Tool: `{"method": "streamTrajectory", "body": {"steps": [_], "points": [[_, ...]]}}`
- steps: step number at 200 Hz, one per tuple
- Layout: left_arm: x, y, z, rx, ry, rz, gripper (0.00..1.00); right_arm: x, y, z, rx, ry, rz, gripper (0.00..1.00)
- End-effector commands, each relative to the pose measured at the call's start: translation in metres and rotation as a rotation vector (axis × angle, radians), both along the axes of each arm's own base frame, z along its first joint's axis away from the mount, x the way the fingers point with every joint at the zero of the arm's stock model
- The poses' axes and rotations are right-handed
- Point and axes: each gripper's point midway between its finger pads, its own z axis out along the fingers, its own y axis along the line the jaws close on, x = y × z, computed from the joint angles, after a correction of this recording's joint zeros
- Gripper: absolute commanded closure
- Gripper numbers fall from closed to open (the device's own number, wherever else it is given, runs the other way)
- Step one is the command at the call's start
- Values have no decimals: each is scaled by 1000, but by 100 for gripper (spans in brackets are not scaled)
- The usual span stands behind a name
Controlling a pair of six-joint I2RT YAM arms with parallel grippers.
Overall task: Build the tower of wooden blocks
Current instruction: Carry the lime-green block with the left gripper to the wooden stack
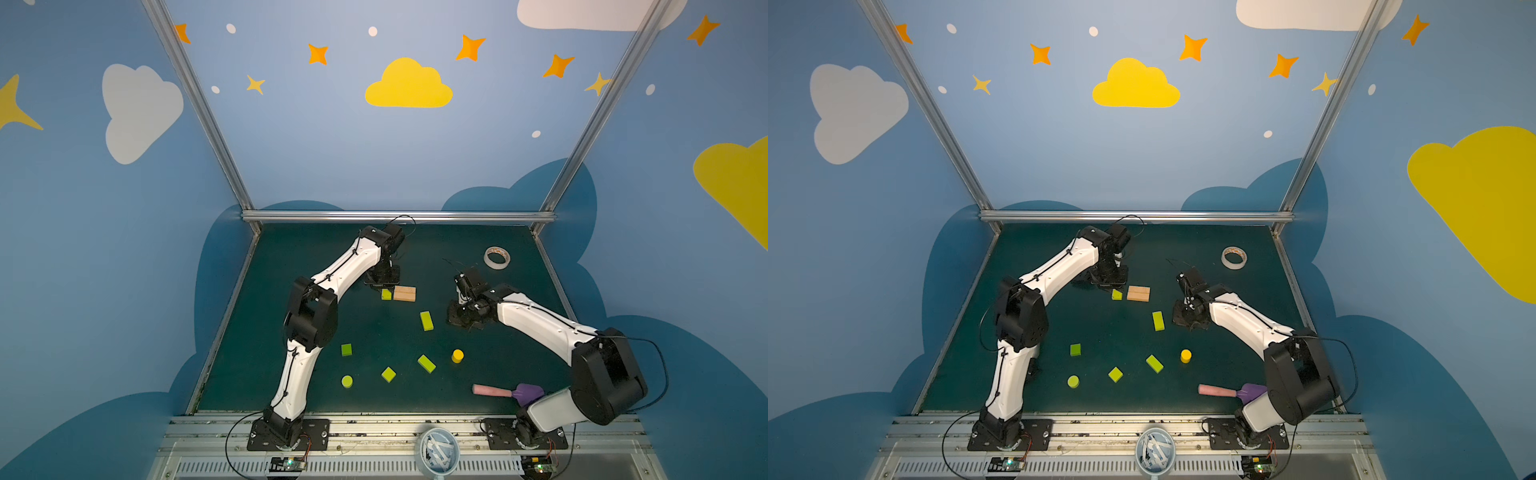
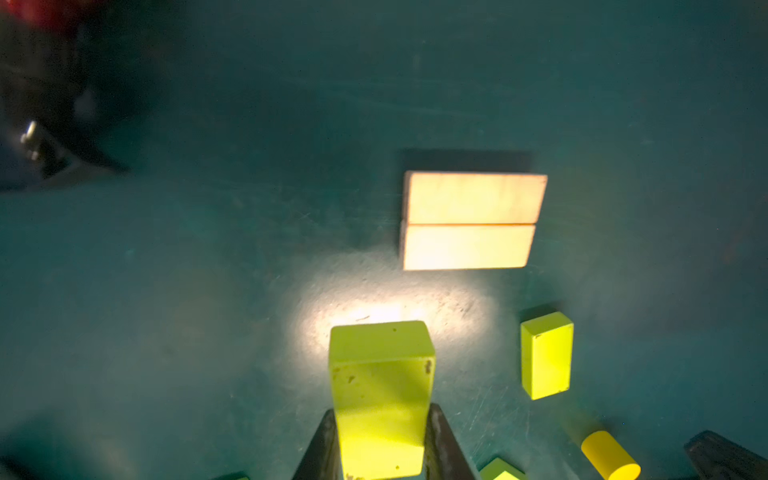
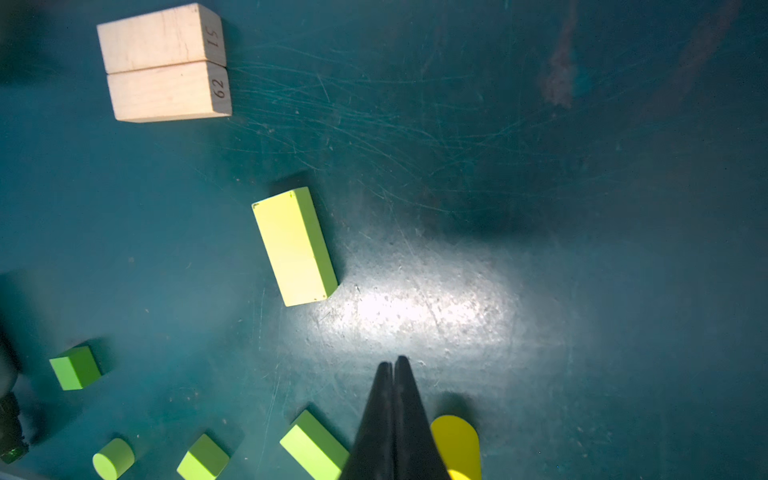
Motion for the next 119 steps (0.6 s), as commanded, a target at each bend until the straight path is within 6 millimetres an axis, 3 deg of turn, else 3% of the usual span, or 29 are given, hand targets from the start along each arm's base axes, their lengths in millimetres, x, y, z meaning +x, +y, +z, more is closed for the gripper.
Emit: {"method": "streamTrajectory", "body": {"steps": [1,55,119], "points": [[-7,-5,-3,5,53,-97,88,-5,-7,2,-12,0,-3,99],[7,-24,-8,-34,69,-208,87,-7,-12,2,-17,13,-8,99],[14,-32,-36,-37,115,-201,87,-8,-16,4,-22,18,-23,99]]}}
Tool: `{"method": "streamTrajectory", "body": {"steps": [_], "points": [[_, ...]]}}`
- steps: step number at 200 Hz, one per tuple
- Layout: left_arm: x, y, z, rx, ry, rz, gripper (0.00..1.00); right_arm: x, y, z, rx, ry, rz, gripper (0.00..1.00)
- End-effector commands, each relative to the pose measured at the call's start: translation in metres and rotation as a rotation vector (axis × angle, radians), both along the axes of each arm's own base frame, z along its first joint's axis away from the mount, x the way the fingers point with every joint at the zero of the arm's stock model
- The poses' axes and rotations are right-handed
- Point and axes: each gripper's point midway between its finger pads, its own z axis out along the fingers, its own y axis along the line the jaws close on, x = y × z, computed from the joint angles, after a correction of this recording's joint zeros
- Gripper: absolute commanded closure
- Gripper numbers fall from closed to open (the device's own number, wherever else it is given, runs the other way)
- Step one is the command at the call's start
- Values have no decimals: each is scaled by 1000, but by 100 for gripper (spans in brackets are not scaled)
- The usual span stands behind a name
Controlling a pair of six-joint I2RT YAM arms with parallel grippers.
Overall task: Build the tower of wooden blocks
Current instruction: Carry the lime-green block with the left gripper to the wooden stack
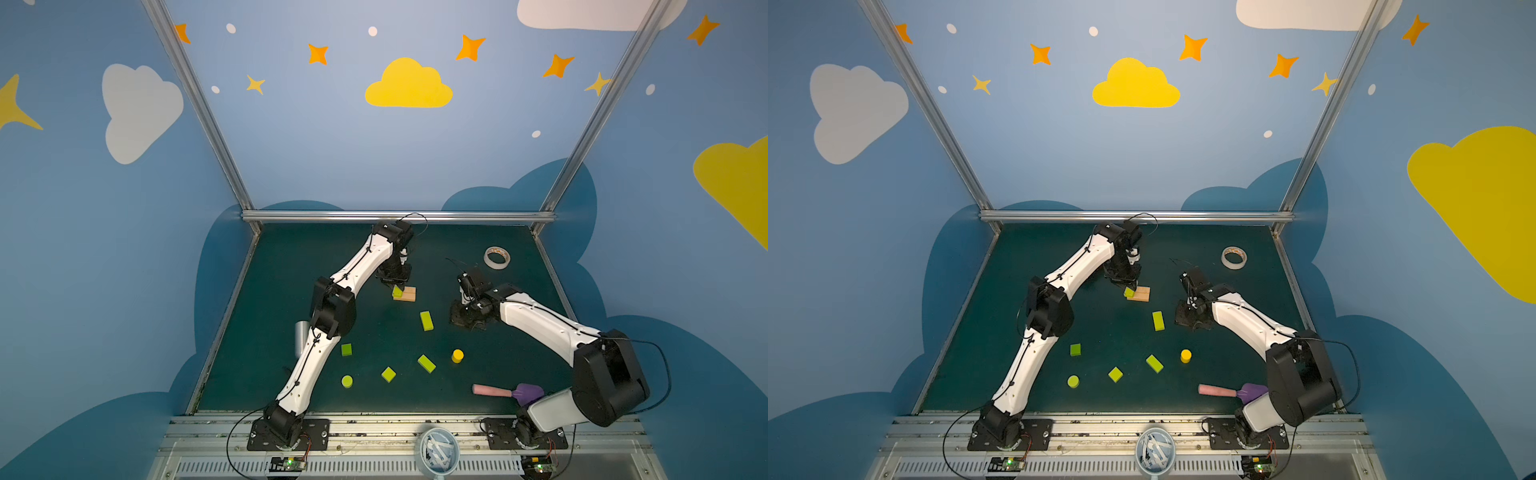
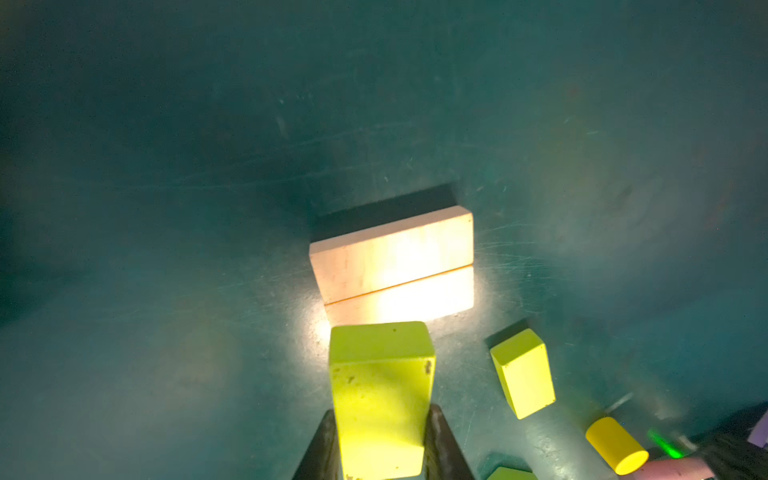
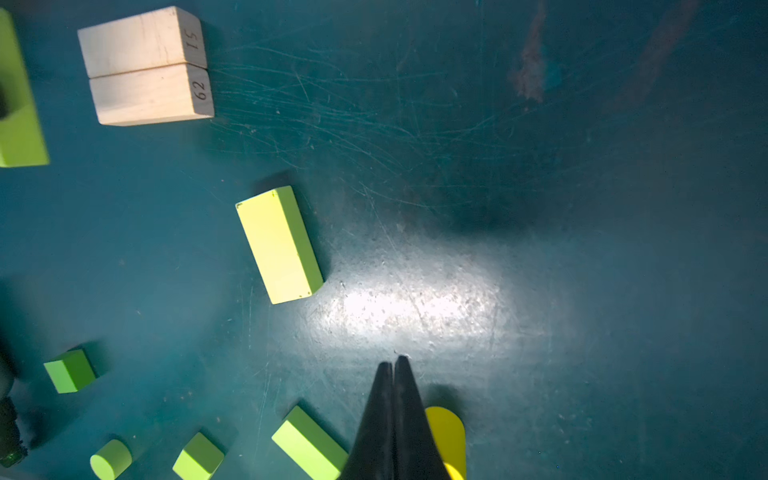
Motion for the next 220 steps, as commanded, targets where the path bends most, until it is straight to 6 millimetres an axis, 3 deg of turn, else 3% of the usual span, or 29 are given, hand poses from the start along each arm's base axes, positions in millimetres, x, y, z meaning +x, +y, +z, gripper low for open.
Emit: {"method": "streamTrajectory", "body": {"steps": [1,31,59,220], "points": [[-7,1,-7,9,41,-8,87,-6,-7,4,-13,5,-6,99],[4,7,-14,53,10,61,88,-5,-7,5,-12,4,-9,98],[9,1,-15,26,1,92,89,-4,-6,5,-12,6,-9,99],[13,-7,-32,6,12,103,87,-1,-3,7,-7,12,-6,98]]}}
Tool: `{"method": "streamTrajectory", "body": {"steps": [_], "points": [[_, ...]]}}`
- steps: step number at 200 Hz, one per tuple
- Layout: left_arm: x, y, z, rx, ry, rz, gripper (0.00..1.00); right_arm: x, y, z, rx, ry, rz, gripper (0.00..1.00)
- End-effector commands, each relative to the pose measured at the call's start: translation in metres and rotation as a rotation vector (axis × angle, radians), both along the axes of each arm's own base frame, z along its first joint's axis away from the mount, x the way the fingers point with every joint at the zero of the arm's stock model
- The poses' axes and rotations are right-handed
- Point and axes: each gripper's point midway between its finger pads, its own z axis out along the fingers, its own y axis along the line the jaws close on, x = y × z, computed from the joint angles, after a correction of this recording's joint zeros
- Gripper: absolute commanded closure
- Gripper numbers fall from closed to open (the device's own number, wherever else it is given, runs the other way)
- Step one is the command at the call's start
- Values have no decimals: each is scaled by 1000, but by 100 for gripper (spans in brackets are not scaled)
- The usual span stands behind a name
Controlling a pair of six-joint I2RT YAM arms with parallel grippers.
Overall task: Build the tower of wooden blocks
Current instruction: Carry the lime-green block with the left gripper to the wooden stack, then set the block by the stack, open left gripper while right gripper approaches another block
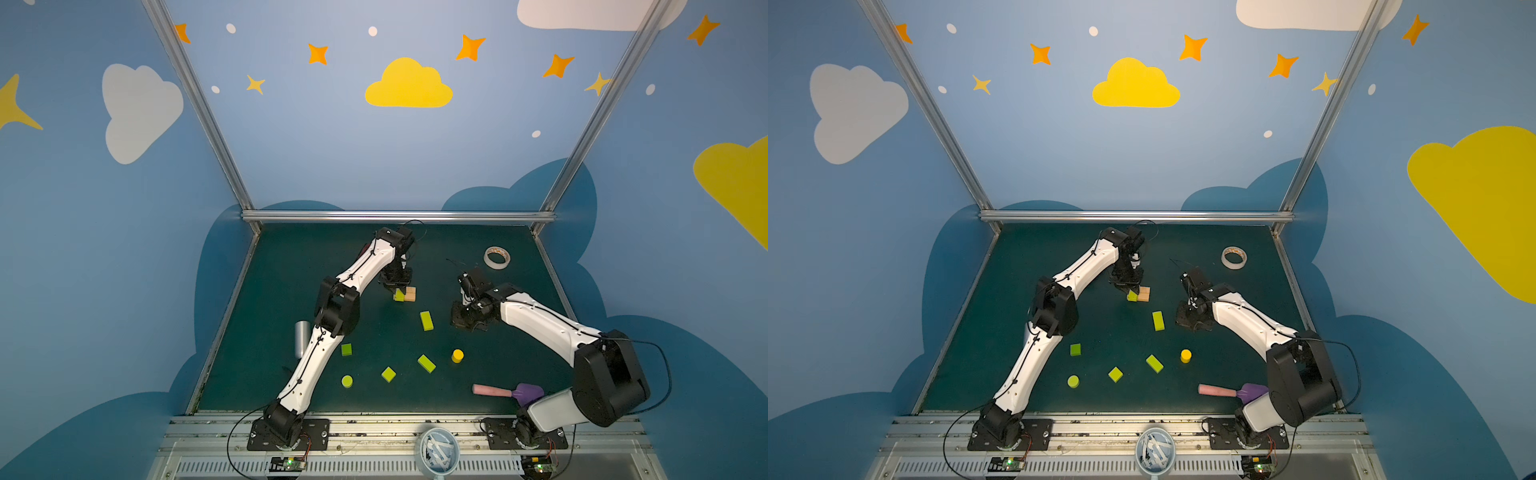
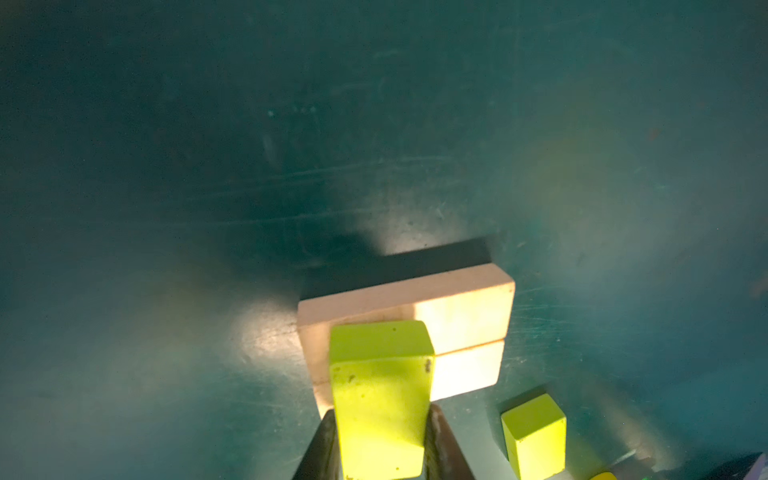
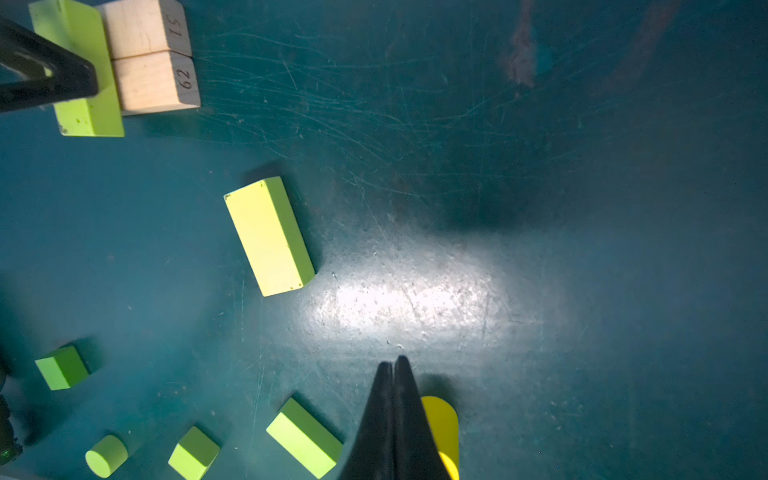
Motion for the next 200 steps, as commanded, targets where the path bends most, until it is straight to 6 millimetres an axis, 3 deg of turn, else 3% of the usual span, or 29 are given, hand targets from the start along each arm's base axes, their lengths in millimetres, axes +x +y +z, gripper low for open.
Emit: {"method": "streamTrajectory", "body": {"steps": [1,200], "points": [[4,2,-1,17,-13,15,87,3,0,8,2,-7,-4,98],[13,5,1,39,-53,43,83,2,1,4,7,5,-9,98]]}}
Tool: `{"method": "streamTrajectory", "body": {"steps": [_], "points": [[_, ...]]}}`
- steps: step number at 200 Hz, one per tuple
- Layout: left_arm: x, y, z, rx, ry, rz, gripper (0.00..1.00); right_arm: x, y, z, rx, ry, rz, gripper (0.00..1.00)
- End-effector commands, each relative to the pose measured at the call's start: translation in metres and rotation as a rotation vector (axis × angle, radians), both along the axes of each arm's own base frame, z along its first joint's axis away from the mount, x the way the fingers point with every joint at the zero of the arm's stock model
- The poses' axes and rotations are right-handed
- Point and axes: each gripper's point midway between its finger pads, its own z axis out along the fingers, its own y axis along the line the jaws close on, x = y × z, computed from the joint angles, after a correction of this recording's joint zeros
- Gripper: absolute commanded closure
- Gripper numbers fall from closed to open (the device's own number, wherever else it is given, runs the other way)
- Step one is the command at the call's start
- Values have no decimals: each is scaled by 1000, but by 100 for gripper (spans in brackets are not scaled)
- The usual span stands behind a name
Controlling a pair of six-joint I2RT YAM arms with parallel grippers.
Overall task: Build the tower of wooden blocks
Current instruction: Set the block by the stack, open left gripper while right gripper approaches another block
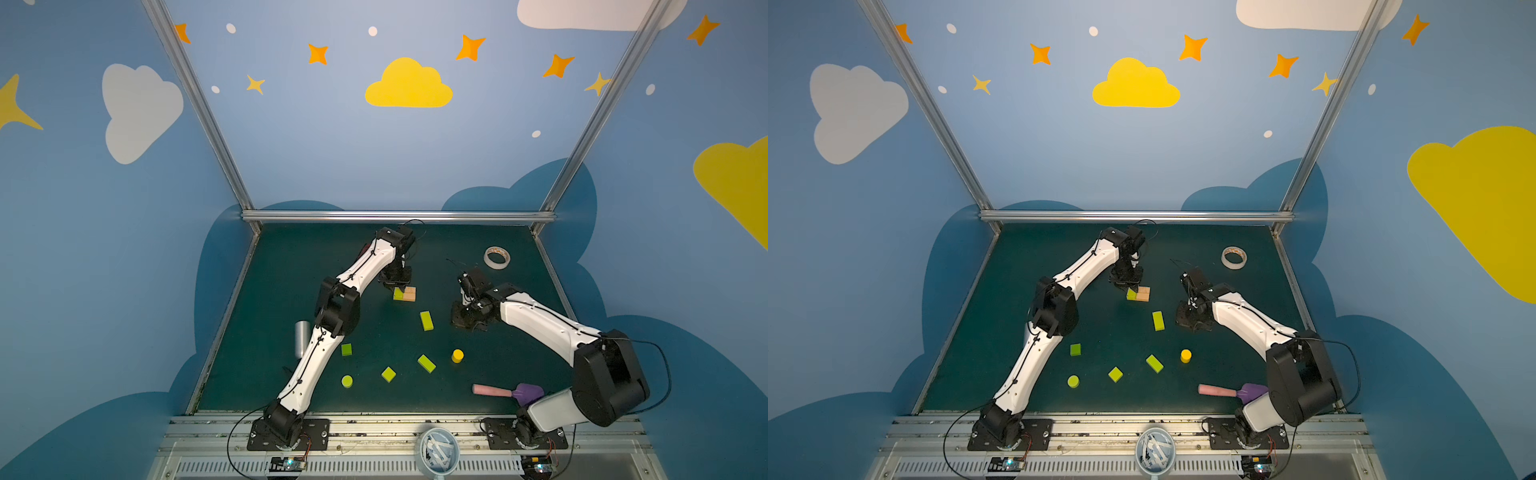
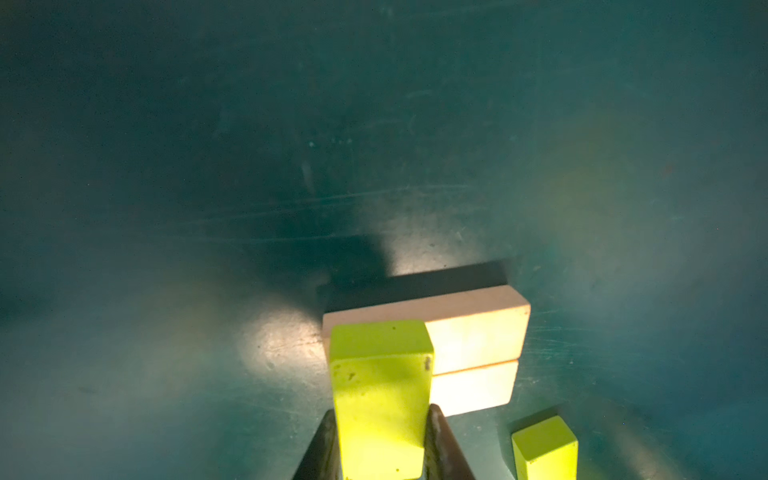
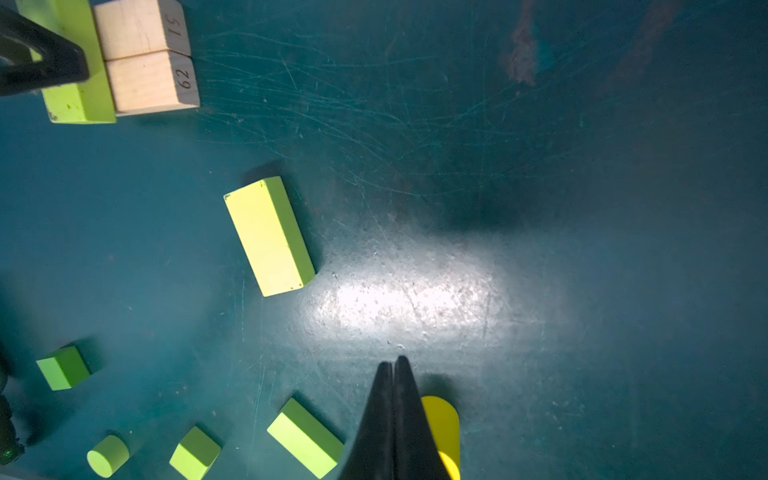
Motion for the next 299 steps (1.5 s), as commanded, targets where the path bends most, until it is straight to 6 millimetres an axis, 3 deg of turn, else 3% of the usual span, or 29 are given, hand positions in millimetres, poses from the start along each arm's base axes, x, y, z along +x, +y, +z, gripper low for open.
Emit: {"method": "streamTrajectory", "body": {"steps": [1,200,246,270,299], "points": [[5,0,1,1,-15,9,83,2,1,4,5,2,-5,98],[3,-4,3,-11,-13,-7,61,1,2,2,13,7,-6,98],[5,-4,15,-20,-32,-10,53,4,5,4,23,6,2,97],[9,-5,28,-43,-54,-10,48,6,8,6,21,3,12,90],[11,-7,52,-104,-78,-8,36,10,17,9,14,-5,39,68]]}}
